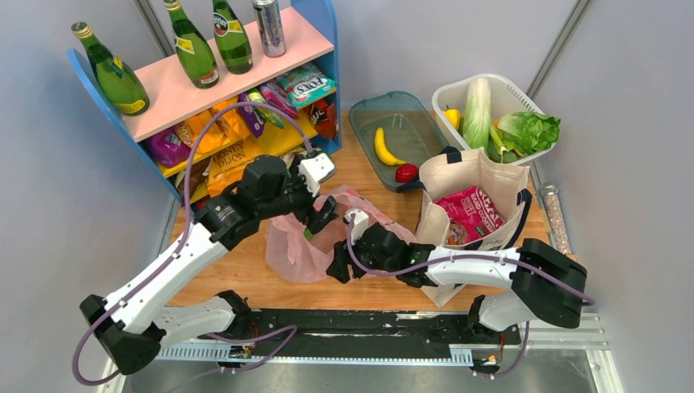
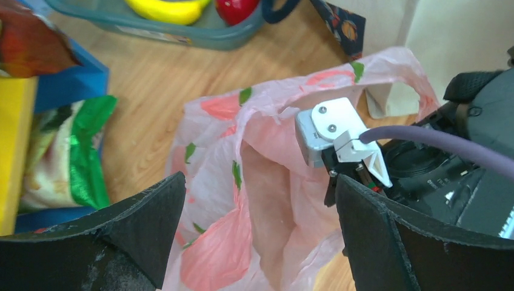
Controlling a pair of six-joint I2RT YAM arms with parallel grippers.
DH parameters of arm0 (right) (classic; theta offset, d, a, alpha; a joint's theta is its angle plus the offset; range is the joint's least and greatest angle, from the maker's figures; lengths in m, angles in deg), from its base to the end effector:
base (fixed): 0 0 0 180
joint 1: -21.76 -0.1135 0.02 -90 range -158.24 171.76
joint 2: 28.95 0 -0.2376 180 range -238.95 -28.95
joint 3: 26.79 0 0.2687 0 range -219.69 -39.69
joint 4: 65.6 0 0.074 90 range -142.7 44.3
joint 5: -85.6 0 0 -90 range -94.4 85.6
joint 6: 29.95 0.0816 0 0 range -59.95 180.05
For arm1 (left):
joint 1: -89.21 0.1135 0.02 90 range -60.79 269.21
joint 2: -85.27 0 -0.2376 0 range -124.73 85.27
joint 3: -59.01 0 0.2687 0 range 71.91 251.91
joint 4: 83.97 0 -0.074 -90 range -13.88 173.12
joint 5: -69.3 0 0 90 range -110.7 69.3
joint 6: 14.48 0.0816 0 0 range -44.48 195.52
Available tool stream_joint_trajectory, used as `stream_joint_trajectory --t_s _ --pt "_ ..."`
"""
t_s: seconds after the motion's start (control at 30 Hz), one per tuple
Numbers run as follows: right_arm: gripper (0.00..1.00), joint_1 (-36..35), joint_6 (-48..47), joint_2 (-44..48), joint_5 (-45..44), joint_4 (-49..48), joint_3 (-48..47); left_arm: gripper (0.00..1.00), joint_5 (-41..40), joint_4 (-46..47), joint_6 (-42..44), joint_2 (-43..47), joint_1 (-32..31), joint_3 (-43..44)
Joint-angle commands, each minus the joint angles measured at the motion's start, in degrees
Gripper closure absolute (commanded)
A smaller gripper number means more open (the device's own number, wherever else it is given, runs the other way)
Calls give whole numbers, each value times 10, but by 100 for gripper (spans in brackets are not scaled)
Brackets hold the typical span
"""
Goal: Untie the knot of the grocery bags and take out the mixed food
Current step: Pick up the fake vegetable from the takeout bag.
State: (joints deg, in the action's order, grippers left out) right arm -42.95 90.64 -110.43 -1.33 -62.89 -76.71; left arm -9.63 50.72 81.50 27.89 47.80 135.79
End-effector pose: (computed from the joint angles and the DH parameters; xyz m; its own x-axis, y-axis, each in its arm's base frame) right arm 0.1423 0.3113 0.1203 -0.6762 -0.2415 -0.6960 -0.6711 0.5919 0.4465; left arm 0.2026 -0.1996 0.3355 -0.2448 0.3522 -0.9033 0.8086 0.5883 0.0103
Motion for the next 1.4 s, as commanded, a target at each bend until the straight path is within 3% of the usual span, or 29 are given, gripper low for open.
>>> stream_joint_trajectory --t_s 0.0,0.27,0.43,0.5,0.6,0.7,0.77,0.97,1.13,1.37 --pt "37 -1 17 34 -23 -31 21 0 64 12 22 -25 2 10" --pt "31 -1 19 46 -30 -34 37 0 -51 5 64 -50 1 -11" --pt "27 11 27 43 -62 -17 25 2 -53 6 59 -55 1 -31" --pt "24 18 27 43 -76 -8 18 11 -61 -1 48 -67 1 -32" --pt "21 31 9 31 -128 24 -1 41 -88 -11 24 -84 1 -29" --pt "20 60 -14 20 -161 46 -16 79 -103 -20 8 -89 1 -28" --pt "22 90 -24 21 -158 48 -19 97 -108 -20 -8 -73 1 -32" --pt "40 151 -70 45 -158 55 -35 100 -88 11 -94 15 0 -72" --pt "43 152 -90 67 -159 91 -65 100 -69 28 -131 50 1 -98" --pt "45 120 -4 169 -70 76 -45 100 -102 28 -135 33 1 -112"
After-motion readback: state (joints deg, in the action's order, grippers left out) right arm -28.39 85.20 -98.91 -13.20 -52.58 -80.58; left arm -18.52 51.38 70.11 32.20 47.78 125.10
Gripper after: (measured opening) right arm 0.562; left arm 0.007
